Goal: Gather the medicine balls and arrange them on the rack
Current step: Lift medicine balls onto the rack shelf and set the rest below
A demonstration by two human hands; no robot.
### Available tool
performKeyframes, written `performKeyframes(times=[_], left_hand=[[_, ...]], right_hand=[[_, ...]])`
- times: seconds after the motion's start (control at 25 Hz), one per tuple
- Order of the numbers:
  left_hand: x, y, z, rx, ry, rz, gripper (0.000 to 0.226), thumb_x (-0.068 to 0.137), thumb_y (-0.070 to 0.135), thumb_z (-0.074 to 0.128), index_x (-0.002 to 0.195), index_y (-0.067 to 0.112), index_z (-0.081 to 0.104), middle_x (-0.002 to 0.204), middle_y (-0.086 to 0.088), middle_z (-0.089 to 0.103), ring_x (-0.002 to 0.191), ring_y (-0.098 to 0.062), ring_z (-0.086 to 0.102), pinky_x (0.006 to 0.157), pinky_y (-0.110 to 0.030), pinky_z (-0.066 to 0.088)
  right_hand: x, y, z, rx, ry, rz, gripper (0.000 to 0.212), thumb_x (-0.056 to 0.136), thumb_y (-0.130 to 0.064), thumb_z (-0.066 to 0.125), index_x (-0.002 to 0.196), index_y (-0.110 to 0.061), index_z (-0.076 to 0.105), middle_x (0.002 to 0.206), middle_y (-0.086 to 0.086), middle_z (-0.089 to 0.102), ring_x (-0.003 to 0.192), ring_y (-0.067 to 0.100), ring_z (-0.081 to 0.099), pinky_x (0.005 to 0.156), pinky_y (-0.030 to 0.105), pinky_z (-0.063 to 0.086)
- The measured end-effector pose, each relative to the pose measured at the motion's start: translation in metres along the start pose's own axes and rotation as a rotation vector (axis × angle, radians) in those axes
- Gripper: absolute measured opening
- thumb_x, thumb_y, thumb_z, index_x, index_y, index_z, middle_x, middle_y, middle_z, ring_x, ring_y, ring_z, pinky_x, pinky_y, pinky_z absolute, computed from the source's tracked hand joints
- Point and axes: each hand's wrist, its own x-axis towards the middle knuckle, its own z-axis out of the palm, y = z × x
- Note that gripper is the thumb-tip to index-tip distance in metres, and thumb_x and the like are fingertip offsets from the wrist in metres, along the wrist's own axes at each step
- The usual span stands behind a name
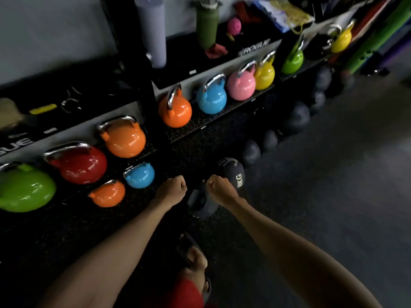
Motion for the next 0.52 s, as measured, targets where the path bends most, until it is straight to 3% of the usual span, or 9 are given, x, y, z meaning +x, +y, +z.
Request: performKeyframes(times=[0.08, 0.2, 0.32, 0.44, 0.52], left_hand=[[0.024, 0.002, 0.021, -0.01, -0.071, -0.026, 0.017, 0.094, 0.023, 0.053, 0.104, 0.018, 0.066, 0.106, -0.011, 0.071, 0.099, -0.033, 0.066, 0.084, -0.04, 0.054], [0.056, 0.001, 0.046, -0.02, -0.169, -0.058, 0.019, 0.095, 0.024, 0.052, 0.105, 0.017, 0.066, 0.107, -0.011, 0.07, 0.1, -0.034, 0.066, 0.084, -0.04, 0.054], [0.088, -0.006, 0.072, -0.048, -0.234, -0.104, 0.017, 0.095, 0.025, 0.052, 0.103, 0.019, 0.065, 0.106, -0.01, 0.07, 0.099, -0.033, 0.066, 0.083, -0.038, 0.053], [0.121, -0.023, 0.112, -0.104, -0.308, -0.182, 0.016, 0.096, 0.026, 0.052, 0.103, 0.019, 0.064, 0.107, -0.008, 0.069, 0.101, -0.031, 0.065, 0.086, -0.039, 0.053], [0.143, -0.041, 0.143, -0.154, -0.332, -0.236, 0.018, 0.097, 0.026, 0.053, 0.109, 0.017, 0.063, 0.11, -0.008, 0.068, 0.104, -0.031, 0.063, 0.087, -0.038, 0.051]], right_hand=[[0.019, 0.022, 0.012, -0.007, -0.06, 0.079, 0.028, 0.1, -0.024, 0.04, 0.103, -0.007, 0.061, 0.106, 0.02, 0.069, 0.095, 0.04, 0.065, 0.068, 0.037, 0.045], [0.045, 0.045, 0.03, 0.024, -0.134, 0.162, 0.027, 0.098, -0.021, 0.042, 0.107, -0.005, 0.062, 0.109, 0.021, 0.068, 0.098, 0.041, 0.065, 0.074, 0.04, 0.052], [0.075, 0.068, 0.051, 0.033, -0.157, 0.216, 0.028, 0.099, -0.018, 0.042, 0.111, -0.002, 0.062, 0.113, 0.025, 0.066, 0.103, 0.044, 0.063, 0.073, 0.037, 0.045], [0.106, 0.102, 0.086, 0.082, -0.211, 0.293, 0.033, 0.101, -0.019, 0.042, 0.119, -0.001, 0.063, 0.118, 0.022, 0.064, 0.109, 0.042, 0.061, 0.085, 0.039, 0.047], [0.13, 0.127, 0.113, 0.158, -0.229, 0.38, 0.029, 0.1, -0.021, 0.047, 0.108, 0.0, 0.066, 0.111, 0.02, 0.066, 0.105, 0.039, 0.062, 0.086, 0.039, 0.047]])
